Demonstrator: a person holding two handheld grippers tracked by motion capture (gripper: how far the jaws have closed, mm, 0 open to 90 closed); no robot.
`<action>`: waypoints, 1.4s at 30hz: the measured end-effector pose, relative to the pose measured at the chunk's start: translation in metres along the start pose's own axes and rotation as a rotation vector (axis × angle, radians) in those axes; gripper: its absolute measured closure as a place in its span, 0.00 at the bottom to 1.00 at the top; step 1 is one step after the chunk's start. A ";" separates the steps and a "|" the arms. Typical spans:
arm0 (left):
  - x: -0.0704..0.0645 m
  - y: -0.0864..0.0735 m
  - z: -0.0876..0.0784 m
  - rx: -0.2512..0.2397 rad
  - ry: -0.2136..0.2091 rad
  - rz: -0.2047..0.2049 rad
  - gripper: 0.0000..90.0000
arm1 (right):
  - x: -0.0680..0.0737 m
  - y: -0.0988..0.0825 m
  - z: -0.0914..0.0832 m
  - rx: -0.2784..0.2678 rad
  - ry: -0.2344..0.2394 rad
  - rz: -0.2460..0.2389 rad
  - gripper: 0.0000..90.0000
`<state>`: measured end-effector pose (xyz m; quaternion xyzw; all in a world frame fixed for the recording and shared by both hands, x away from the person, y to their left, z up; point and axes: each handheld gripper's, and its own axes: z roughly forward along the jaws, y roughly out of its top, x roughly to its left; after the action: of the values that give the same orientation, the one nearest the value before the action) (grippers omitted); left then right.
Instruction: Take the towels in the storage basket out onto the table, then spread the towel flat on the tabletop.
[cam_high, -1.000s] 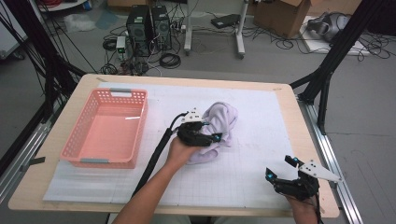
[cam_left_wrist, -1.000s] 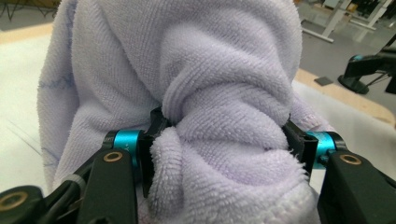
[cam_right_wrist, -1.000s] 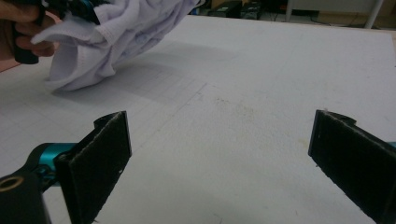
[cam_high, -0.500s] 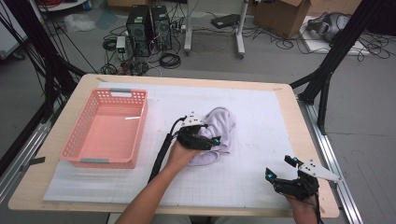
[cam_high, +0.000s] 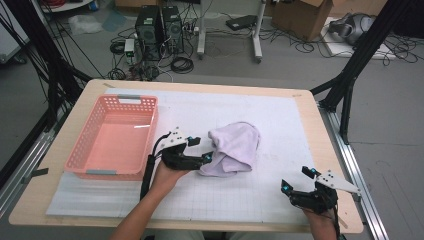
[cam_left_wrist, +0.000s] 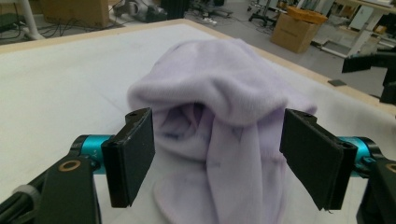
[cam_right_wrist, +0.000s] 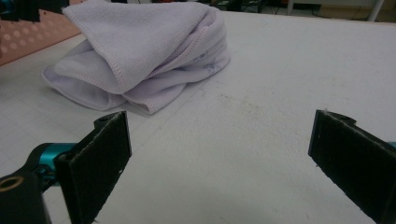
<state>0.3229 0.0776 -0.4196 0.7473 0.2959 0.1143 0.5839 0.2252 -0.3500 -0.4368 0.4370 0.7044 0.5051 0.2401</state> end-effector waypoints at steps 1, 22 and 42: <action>0.000 -0.004 -0.004 0.010 0.000 0.001 0.30 | 0.000 0.000 0.001 0.002 -0.002 0.000 0.05; -0.006 -0.026 -0.022 -0.042 0.026 0.001 0.19 | -0.002 0.004 0.009 0.019 -0.040 0.001 0.05; 0.004 -0.032 -0.030 -0.049 0.063 -0.010 0.19 | 0.002 0.004 0.020 0.043 -0.013 -0.028 0.05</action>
<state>0.3009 0.1087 -0.4419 0.7272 0.3150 0.1422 0.5931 0.2412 -0.3383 -0.4403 0.4356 0.7195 0.4835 0.2425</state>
